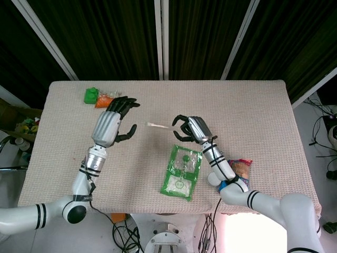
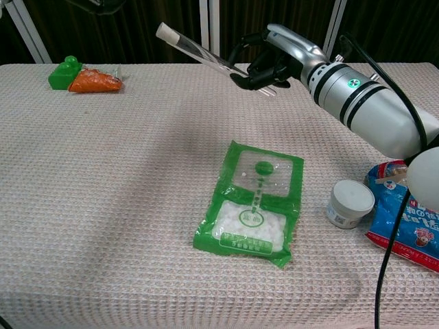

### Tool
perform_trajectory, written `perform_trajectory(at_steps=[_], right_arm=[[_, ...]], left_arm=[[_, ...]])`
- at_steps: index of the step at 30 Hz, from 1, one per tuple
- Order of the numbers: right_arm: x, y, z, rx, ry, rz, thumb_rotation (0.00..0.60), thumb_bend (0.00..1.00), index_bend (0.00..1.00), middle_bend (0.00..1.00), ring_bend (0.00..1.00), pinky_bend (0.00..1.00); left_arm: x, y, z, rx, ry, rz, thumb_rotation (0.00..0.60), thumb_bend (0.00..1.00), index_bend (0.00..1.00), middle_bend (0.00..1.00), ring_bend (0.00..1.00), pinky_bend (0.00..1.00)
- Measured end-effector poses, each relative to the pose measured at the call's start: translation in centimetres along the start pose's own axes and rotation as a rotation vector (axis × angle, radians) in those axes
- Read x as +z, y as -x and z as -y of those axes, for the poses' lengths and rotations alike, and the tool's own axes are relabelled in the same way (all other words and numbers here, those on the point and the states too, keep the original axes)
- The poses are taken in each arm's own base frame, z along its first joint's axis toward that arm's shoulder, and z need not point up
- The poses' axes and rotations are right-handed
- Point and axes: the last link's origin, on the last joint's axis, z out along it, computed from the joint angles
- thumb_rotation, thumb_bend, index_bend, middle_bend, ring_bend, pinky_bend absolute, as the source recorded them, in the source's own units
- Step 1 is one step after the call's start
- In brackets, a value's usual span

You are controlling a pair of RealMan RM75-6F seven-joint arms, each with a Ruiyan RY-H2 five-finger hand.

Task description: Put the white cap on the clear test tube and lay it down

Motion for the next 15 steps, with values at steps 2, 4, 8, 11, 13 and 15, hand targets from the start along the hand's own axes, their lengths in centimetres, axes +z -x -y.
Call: perform_trajectory(at_steps=[2,4,8,11,13,15], right_arm=[[0.0,-0.4,-0.5,-0.057,0.015,0.012,0.6,0.78,0.96,1.0,1.0,1.0],[0.2,-0.7,-1.1,-0.123,0.036,0.027,0.6,0.77,0.96,1.0,1.0,1.0],[0.6,-1.0,-2.2,-0.23,0.081,0.047,0.6,0.7,0.95,1.0,1.0,1.0],[1.0,-0.6,-2.8,-0.266,0.115,0.055,0.6,0.65,0.94,1.0,1.0,1.0],[1.3,0.1,-3.0,-0.28,0.13,0.061,0.6,0.62,0.93,1.0,1.0,1.0],[1.5,0.9,-3.1,-0.286,0.139,0.066,0.6,0.59,0.92,1.0,1.0,1.0]], left_arm=[[-0.6,-0.2,0.9,0.024,-0.021,0.006,0.6,0.39,0.23,0.15,0.09,0.1],[-1.2,-0.3,2.0,0.044,-0.046,0.016,0.6,0.39,0.23,0.15,0.09,0.1],[-2.2,-0.2,3.5,0.061,-0.085,0.034,0.599,0.39,0.23,0.15,0.09,0.1],[-2.7,0.1,4.3,0.061,-0.105,0.04,0.6,0.39,0.23,0.15,0.09,0.11],[-2.9,0.2,4.6,0.054,-0.113,0.041,0.599,0.39,0.23,0.15,0.09,0.1],[-3.1,0.3,4.9,0.052,-0.119,0.04,0.599,0.39,0.23,0.15,0.09,0.1]])
